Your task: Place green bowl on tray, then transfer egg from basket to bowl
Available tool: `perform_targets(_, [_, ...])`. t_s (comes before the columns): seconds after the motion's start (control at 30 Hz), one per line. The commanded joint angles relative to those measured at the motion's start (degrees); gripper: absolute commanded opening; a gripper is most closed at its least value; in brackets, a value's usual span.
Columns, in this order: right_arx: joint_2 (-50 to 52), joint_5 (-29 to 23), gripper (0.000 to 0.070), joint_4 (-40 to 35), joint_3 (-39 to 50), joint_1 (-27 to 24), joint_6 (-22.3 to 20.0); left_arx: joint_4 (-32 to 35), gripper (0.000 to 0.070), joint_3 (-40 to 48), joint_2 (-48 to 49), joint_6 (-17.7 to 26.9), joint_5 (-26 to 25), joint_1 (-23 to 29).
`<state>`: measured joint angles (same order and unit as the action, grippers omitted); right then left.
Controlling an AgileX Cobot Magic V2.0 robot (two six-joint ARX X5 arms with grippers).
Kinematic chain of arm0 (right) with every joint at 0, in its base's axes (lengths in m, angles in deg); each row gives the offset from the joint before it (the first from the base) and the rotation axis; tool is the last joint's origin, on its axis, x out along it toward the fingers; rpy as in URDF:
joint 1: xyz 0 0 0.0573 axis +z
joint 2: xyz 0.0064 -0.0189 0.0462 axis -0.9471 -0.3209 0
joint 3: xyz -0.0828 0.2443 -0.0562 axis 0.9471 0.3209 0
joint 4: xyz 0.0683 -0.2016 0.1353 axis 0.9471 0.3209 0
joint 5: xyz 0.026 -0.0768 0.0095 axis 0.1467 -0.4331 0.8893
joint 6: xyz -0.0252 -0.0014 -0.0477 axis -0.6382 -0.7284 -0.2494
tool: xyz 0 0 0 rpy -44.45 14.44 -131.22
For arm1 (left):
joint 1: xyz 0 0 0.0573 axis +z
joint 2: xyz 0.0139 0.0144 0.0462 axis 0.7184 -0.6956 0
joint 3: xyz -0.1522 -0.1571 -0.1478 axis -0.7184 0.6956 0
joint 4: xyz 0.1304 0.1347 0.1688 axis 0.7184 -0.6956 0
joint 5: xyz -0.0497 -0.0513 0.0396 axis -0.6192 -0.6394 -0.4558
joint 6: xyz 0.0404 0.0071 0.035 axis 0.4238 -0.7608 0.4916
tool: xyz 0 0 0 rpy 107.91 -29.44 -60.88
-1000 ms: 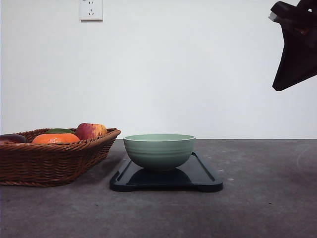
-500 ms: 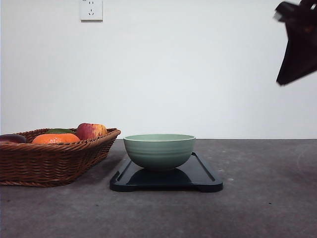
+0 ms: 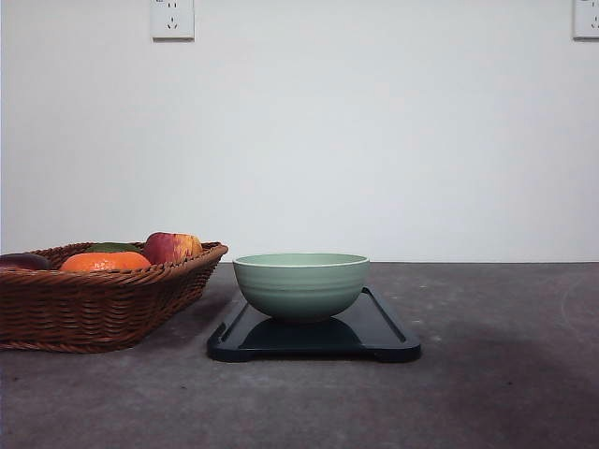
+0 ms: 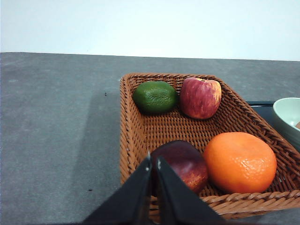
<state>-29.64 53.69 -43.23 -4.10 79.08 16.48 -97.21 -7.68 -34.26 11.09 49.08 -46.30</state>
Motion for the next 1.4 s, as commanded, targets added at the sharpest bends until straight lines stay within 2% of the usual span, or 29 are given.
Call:
perform_targets(0.0, [3.58, -0.02, 0.0013, -0.88, 2.28, -1.03, 0.15, 0.61, 0.0013, 1.14, 0.02, 0.15, 0.11, 0.0])
perform_targets(0.2, [14.61, 0.19, 0.0013, -1.31, 9.9, -3.61, 1.18, 0.61, 0.0013, 1.14, 0.02, 0.15, 0.11, 0.0])
perform_targets(0.27, [17.4, 0.21, 0.0013, 1.83, 9.79, -3.7, 1.33, 0.62, 0.0013, 1.13, 0.02, 0.15, 0.11, -0.02])
perform_targets(0.5, [17.14, 0.21, 0.0013, -0.31, 9.79, -3.7, 1.64, 0.63, 0.0013, 1.09, 0.02, 0.17, 0.11, 0.0])
perform_targets(1.37, [17.14, 0.19, 0.0013, -0.5, 9.77, -3.7, 1.64, 0.61, 0.0013, 1.07, 0.02, 0.15, 0.09, 0.0])
